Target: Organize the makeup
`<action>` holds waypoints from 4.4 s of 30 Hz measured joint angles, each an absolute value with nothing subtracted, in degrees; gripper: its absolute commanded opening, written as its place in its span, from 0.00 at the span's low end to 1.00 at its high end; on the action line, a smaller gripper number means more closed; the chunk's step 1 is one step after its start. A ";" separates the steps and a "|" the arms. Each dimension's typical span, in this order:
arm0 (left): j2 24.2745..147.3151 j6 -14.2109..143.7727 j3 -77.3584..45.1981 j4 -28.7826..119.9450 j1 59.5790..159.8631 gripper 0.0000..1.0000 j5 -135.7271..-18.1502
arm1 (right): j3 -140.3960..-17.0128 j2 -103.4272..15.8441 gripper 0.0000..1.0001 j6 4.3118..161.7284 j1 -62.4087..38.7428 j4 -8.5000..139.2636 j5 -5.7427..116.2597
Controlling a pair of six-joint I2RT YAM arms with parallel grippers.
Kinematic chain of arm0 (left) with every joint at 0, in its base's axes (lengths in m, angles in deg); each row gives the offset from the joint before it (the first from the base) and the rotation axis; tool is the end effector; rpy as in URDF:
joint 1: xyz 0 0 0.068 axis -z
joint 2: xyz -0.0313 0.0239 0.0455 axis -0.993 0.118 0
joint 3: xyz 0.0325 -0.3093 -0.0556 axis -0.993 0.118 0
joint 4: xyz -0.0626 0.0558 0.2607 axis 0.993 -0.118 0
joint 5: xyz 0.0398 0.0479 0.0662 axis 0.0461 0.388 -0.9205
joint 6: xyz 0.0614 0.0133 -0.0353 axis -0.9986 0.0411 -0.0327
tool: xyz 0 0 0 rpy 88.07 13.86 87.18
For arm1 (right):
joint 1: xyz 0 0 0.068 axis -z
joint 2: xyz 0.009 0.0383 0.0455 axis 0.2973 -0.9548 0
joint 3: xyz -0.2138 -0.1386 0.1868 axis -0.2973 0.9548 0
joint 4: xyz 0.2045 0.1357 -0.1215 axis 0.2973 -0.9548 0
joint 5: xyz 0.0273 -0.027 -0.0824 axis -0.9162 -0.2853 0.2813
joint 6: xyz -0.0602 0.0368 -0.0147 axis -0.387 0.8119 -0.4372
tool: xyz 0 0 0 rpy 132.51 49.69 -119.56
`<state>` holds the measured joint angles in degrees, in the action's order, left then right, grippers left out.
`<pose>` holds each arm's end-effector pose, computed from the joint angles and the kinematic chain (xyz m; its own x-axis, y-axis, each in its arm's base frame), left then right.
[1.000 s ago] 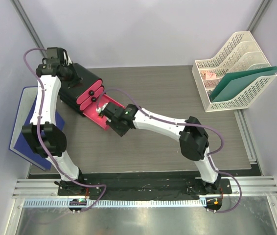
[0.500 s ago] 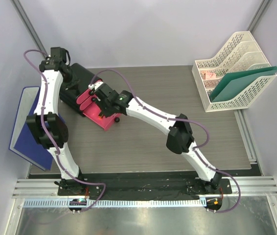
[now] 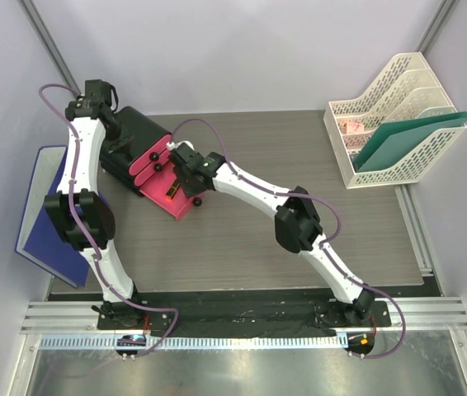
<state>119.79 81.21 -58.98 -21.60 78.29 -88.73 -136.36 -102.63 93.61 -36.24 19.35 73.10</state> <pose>0.4395 0.0417 0.3747 -0.7022 -0.5310 -0.4742 -0.5060 0.8408 -0.1922 0.3643 0.4751 0.2355 -0.6723 -0.4145 -0.6133 -0.5528 0.8322 0.0435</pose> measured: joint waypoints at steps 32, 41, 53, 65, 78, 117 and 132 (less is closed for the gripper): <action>120.38 79.77 -59.50 -22.06 78.27 0.00 -87.94 | -108.76 -89.54 0.01 113.15 -26.50 30.95 55.63; 120.38 79.75 -59.50 -22.06 78.27 0.00 -87.57 | -109.98 -95.26 0.01 118.27 -26.32 35.13 48.86; 120.38 79.44 -59.48 -22.06 78.25 0.00 -87.00 | -118.38 -104.11 0.01 124.78 -25.45 44.90 43.02; 120.38 78.28 -59.39 -21.99 78.25 0.00 -86.63 | -127.93 -113.18 0.01 133.46 -24.92 54.12 40.88; 120.38 77.98 -59.37 -22.02 78.27 0.00 -86.61 | -134.79 -118.23 0.01 142.68 -24.18 64.17 40.03; 107.62 77.76 -47.46 -8.31 78.21 0.59 -79.53 | -104.28 -90.78 0.14 132.63 -17.43 65.09 44.86; 94.72 76.16 -36.18 1.79 83.69 1.00 -70.85 | -86.73 -54.83 1.00 106.60 -16.94 39.67 66.21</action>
<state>94.72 76.16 -36.18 1.79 83.69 -70.85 -86.73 -54.83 106.60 -16.94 39.67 66.21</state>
